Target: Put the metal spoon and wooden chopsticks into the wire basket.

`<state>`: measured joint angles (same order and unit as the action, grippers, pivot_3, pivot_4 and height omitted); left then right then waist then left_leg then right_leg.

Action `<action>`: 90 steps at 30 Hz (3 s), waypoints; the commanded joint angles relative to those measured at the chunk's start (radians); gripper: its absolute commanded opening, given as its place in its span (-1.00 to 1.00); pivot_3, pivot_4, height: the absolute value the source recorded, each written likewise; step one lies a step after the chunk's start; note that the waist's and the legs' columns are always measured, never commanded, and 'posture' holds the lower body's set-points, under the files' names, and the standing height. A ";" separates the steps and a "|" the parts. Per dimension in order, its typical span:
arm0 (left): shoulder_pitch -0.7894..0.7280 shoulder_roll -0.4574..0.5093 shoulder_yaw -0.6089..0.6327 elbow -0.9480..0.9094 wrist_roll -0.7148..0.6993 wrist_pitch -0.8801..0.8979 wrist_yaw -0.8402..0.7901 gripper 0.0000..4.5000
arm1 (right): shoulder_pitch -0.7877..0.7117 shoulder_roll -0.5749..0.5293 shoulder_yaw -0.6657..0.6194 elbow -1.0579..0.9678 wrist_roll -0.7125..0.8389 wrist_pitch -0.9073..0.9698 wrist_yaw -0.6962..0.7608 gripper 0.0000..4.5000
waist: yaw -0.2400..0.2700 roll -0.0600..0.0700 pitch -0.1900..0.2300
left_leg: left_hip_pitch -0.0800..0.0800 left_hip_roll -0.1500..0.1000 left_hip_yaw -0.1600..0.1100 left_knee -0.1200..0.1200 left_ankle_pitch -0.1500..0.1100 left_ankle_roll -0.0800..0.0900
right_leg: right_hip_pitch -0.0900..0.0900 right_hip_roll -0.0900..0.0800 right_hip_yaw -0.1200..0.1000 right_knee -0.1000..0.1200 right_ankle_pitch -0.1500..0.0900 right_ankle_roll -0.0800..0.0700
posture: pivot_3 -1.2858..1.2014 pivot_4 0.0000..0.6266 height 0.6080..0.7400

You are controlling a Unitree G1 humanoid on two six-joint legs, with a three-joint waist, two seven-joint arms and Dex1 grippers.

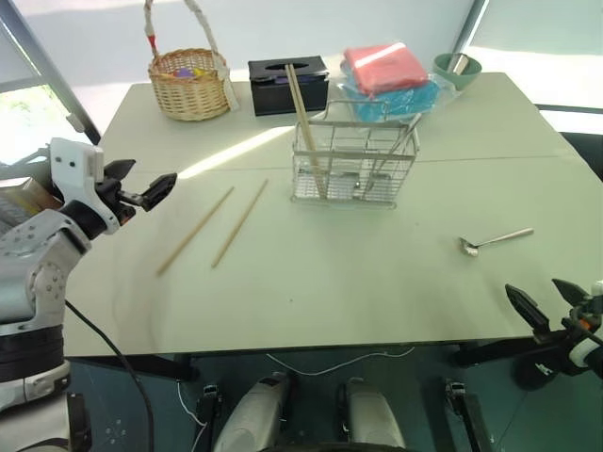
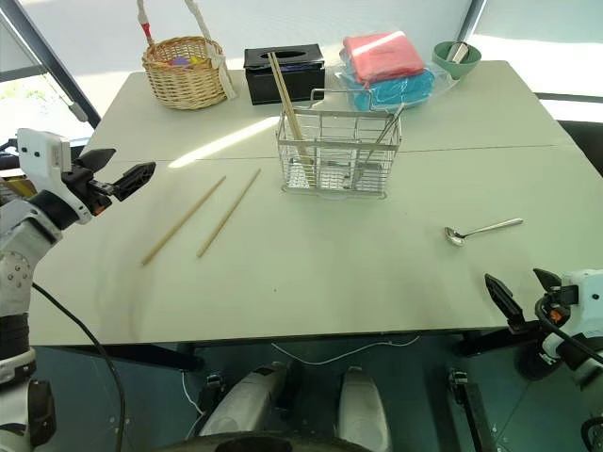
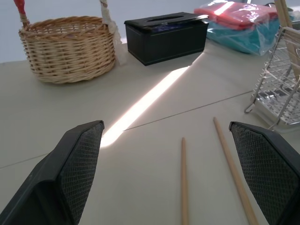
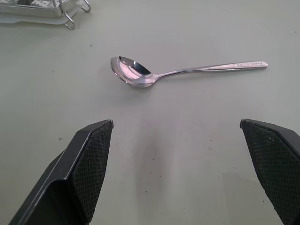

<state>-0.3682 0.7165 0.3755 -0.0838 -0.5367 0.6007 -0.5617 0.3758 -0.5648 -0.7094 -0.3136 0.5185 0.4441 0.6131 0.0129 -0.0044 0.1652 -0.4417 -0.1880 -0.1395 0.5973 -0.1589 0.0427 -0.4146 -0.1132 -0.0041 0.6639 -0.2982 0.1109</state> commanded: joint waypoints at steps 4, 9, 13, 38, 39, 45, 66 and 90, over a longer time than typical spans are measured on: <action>-0.014 0.025 0.004 -0.031 0.008 -0.007 -0.013 1.00 | -0.009 -0.005 -0.004 -0.026 0.006 -0.019 -0.008 1.00 | 0.000 0.000 0.000 | 0.000 0.000 0.000 0.000 0.000 0.000 | 0.000 0.000 0.000 0.000 0.000 0.000 | 0.03 -0.52 0.78; -0.015 0.022 0.002 -0.036 0.001 -0.002 -0.019 1.00 | -0.007 -0.007 -0.003 -0.025 0.003 -0.021 -0.010 1.00 | 0.000 0.000 0.000 | 0.000 0.000 0.000 0.000 0.000 0.000 | 0.000 0.000 0.000 0.000 0.000 0.000 | 0.03 -0.52 0.78; -0.016 0.024 0.001 -0.040 0.000 0.003 -0.026 1.00 | -0.008 -0.011 -0.006 -0.025 0.002 -0.022 -0.010 1.00 | 0.000 0.000 0.000 | 0.000 0.000 0.000 0.000 0.000 0.000 | 0.000 0.000 0.000 0.000 0.000 0.000 | 0.03 -0.52 0.78; -0.053 0.115 -0.250 -0.238 -0.104 0.068 -0.405 1.00 | -0.281 -0.506 0.234 0.167 -0.137 -0.199 0.427 1.00 | -0.003 0.001 0.000 | 0.001 0.000 0.002 0.002 0.000 0.000 | 0.002 -0.001 0.000 0.000 0.000 0.000 | 0.03 -0.52 0.78; -0.070 0.112 -0.269 -0.234 -0.099 0.063 -0.419 1.00 | -0.318 -0.545 0.268 0.207 -0.152 -0.232 0.475 1.00 | -0.003 0.001 0.000 | 0.001 0.001 0.003 0.002 0.000 0.000 | 0.002 -0.001 -0.001 0.000 0.000 0.000 | 0.03 -0.52 0.78; -0.127 0.086 -0.309 -0.214 -0.080 0.032 -0.440 1.00 | -0.584 -0.668 0.498 0.497 -0.307 -0.472 0.650 1.00 | -0.005 0.000 0.001 | 0.000 0.003 0.006 0.005 0.000 0.000 | 0.004 -0.002 -0.003 -0.002 0.000 0.000 | 0.03 -0.52 0.78; -0.072 0.041 -0.285 -0.315 -0.119 0.068 -0.360 1.00 | -0.991 -0.625 0.798 0.962 -0.551 -0.909 0.809 1.00 | -0.024 0.007 0.006 | -0.001 0.004 0.007 0.012 -0.004 0.006 | 0.004 0.000 -0.002 0.002 0.002 0.003 | 0.03 -0.52 0.78; -0.053 0.030 -0.259 -0.344 -0.136 0.075 -0.287 1.00 | -1.338 -0.458 1.018 1.118 -0.785 -0.780 0.814 1.00 | -0.017 0.008 0.006 | -0.001 0.003 0.007 0.014 -0.004 0.005 | 0.004 0.001 -0.002 0.003 0.003 0.004 | 0.03 -0.52 0.78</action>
<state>-0.4225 0.7378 0.0759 -0.3954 -0.6577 0.6761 -0.8540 -0.9201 -1.0023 0.3054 0.7817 -0.2369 -0.2961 1.4293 -0.0041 0.0039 0.1714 -0.4425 -0.1846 -0.1328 0.6113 -0.1623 0.0480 -0.4108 -0.1120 -0.0057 0.6667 -0.2957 0.1152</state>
